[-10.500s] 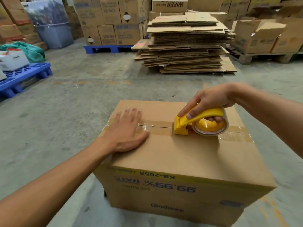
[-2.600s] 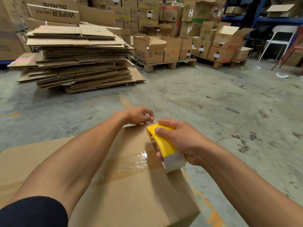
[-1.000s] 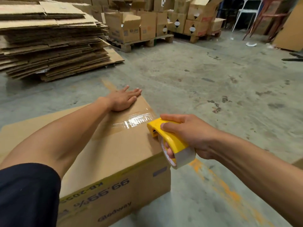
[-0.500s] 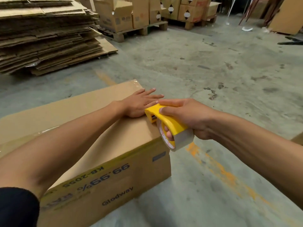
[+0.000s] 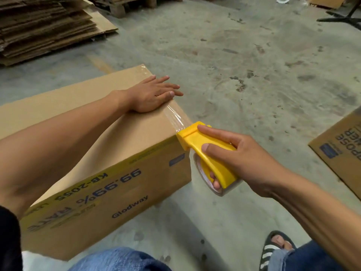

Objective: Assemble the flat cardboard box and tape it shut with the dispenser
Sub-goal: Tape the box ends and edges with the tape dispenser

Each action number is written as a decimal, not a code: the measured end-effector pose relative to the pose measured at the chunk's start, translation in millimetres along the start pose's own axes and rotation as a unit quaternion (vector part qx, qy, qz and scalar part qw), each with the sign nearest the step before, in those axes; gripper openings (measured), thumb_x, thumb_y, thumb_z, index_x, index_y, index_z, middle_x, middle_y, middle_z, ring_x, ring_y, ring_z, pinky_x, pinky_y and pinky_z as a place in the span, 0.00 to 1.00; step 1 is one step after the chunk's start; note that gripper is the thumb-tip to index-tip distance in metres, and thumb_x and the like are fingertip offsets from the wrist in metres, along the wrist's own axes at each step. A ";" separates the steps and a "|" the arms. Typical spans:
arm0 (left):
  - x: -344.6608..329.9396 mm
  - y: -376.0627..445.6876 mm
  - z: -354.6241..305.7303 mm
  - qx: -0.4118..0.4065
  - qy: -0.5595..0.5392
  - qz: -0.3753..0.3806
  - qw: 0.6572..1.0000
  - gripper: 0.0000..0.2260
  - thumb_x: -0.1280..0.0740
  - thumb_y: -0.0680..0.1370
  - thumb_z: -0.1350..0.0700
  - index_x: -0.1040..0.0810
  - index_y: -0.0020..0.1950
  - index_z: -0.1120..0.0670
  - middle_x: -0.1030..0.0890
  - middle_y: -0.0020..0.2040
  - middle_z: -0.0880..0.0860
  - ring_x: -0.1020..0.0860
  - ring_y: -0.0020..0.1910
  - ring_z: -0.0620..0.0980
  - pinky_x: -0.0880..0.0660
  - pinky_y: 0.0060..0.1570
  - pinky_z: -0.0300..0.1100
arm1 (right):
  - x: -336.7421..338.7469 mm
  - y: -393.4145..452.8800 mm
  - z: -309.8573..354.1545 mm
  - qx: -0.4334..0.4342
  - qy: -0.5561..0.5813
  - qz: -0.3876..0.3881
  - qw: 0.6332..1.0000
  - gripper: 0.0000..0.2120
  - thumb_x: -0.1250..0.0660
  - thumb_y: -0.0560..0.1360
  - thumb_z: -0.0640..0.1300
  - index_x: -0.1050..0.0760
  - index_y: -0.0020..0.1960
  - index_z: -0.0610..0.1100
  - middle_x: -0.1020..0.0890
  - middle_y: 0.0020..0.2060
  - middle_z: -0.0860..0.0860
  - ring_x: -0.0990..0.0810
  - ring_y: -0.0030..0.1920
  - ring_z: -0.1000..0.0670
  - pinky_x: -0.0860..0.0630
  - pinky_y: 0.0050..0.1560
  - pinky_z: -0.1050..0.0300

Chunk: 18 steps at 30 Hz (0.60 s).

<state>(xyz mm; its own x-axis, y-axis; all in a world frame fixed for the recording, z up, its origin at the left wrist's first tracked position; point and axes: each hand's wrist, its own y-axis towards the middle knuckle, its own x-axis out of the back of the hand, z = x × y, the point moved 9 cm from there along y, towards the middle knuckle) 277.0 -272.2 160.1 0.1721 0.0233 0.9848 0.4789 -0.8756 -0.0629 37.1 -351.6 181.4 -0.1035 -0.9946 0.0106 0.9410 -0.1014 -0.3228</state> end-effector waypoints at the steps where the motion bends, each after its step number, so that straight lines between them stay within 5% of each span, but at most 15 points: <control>1: -0.1 -0.5 1.4 0.001 0.001 -0.001 1.000 0.26 0.60 0.80 0.40 0.37 0.75 0.39 0.39 0.78 0.43 0.53 0.79 0.48 0.58 0.75 0.50 | 0.7 -3.8 -3.4 -0.003 0.002 0.000 1.000 0.19 0.30 0.76 0.40 0.21 0.63 0.58 0.18 0.35 0.44 0.23 0.25 0.42 0.21 0.29 0.51; 6: -0.8 -0.6 1.8 0.004 0.008 0.002 1.000 0.26 0.61 0.80 0.39 0.36 0.75 0.38 0.40 0.78 0.44 0.53 0.79 0.48 0.58 0.75 0.50 | -0.5 -11.5 -13.3 0.014 0.009 -0.017 1.000 0.18 0.30 0.76 0.41 0.20 0.62 0.58 0.20 0.55 0.43 0.22 0.24 0.45 0.22 0.27 0.54; 12: -0.4 1.2 2.4 0.007 0.008 0.003 1.000 0.28 0.61 0.79 0.38 0.36 0.74 0.38 0.39 0.78 0.44 0.53 0.79 0.47 0.58 0.75 0.49 | 0.1 -14.4 -16.0 0.009 0.012 -0.031 0.999 0.18 0.30 0.76 0.41 0.20 0.62 0.58 0.20 0.57 0.42 0.22 0.25 0.46 0.22 0.27 0.55; 15: -1.5 2.7 0.9 0.005 0.002 0.005 1.000 0.30 0.62 0.77 0.36 0.34 0.73 0.38 0.39 0.78 0.44 0.53 0.79 0.47 0.58 0.75 0.50 | 6.9 -1.2 -21.4 -0.018 0.062 -0.035 0.997 0.16 0.31 0.77 0.42 0.20 0.62 0.55 0.18 0.43 0.35 0.24 0.22 0.44 0.22 0.25 0.54; 18: -0.9 0.0 2.7 0.012 -0.007 0.004 1.000 0.28 0.61 0.79 0.37 0.34 0.73 0.39 0.39 0.78 0.44 0.54 0.79 0.47 0.59 0.75 0.51 | 15.8 13.9 -72.9 -0.159 0.090 -0.039 0.982 0.13 0.33 0.78 0.44 0.20 0.59 0.39 0.23 0.26 0.41 0.27 0.19 0.47 0.25 0.23 0.57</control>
<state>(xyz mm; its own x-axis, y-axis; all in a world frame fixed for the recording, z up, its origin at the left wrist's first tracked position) 279.1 -270.9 158.7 0.1875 0.0231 0.9820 0.4984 -0.8637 -0.0749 25.0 -367.0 108.1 -0.2541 -0.9608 -0.1111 0.7830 -0.1369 -0.6068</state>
